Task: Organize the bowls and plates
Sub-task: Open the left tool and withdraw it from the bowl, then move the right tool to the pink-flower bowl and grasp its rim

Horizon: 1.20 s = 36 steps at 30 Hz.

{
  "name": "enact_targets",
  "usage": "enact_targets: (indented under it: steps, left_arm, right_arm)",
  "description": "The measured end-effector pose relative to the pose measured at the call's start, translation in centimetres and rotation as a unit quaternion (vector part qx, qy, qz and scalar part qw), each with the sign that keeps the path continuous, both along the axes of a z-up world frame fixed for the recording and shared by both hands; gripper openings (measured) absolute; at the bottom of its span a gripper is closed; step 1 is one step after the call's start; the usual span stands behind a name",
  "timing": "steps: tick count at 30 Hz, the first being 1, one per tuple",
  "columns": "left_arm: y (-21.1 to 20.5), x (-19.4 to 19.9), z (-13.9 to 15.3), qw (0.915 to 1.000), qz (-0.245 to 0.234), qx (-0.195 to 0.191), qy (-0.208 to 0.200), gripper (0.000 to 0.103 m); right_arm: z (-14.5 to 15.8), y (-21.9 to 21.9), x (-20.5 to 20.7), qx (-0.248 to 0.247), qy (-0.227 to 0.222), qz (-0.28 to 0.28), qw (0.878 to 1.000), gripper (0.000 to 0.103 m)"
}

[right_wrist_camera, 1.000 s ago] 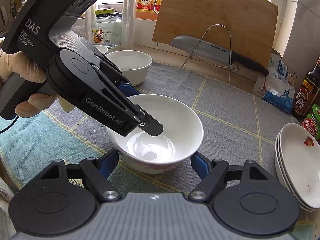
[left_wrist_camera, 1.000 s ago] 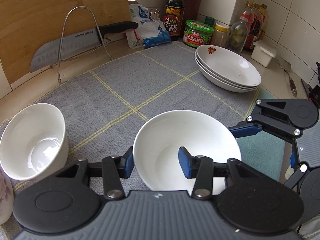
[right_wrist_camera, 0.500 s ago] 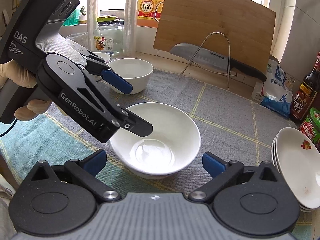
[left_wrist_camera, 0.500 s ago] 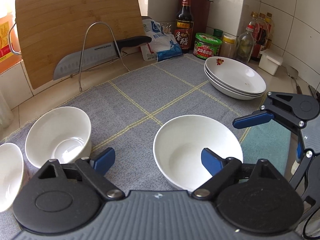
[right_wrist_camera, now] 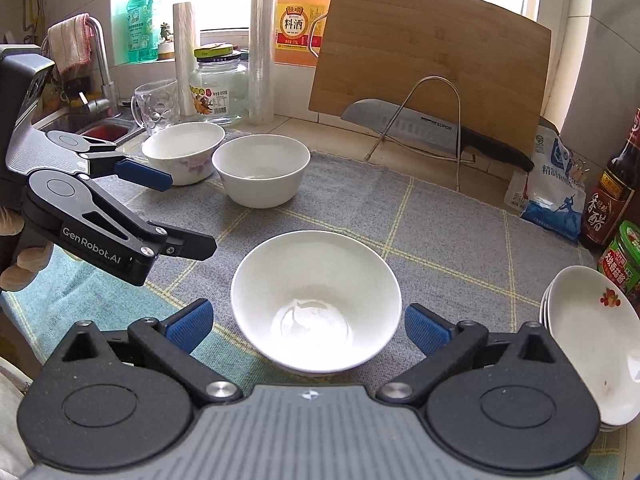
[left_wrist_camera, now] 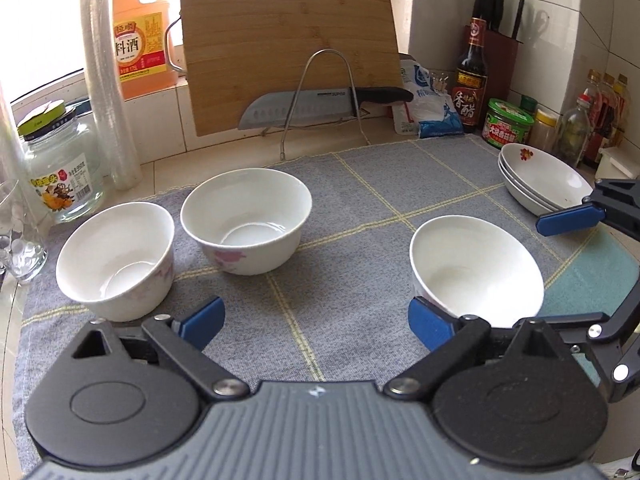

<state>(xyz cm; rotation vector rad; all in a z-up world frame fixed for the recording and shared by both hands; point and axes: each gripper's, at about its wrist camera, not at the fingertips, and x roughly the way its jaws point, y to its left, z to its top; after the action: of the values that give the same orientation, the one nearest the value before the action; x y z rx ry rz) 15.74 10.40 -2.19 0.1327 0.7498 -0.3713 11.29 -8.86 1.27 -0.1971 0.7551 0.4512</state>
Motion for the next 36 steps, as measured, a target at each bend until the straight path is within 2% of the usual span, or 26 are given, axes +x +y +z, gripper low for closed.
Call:
enact_targets:
  steps: [9, 14, 23, 28, 36]
  left_arm:
    - [0.3, 0.5, -1.2, 0.9982, 0.055, 0.024, 0.000, 0.098]
    - [0.0, 1.5, -1.7, 0.9961, 0.085, 0.024, -0.007, 0.098]
    - [-1.3, 4.2, -2.7, 0.9913, 0.128, 0.024, -0.018, 0.098]
    - [-2.0, 5.2, -3.2, 0.9893, 0.141, 0.029, -0.023, 0.098]
    - [-2.7, 5.9, -3.3, 0.9874, 0.149, 0.041, -0.036, 0.097]
  right_arm:
    - [0.7, 0.7, 3.1, -0.008, 0.017, 0.066, 0.998, 0.103]
    - [1.5, 0.5, 5.7, 0.011, 0.039, 0.106, 0.994, 0.103]
    - [2.0, 0.8, 10.9, 0.007, 0.059, 0.169, 0.984, 0.103]
    - [1.4, 1.9, 14.0, -0.007, 0.076, 0.205, 0.976, 0.103]
    - [0.2, 4.2, 18.9, -0.002, 0.104, 0.245, 0.964, 0.103]
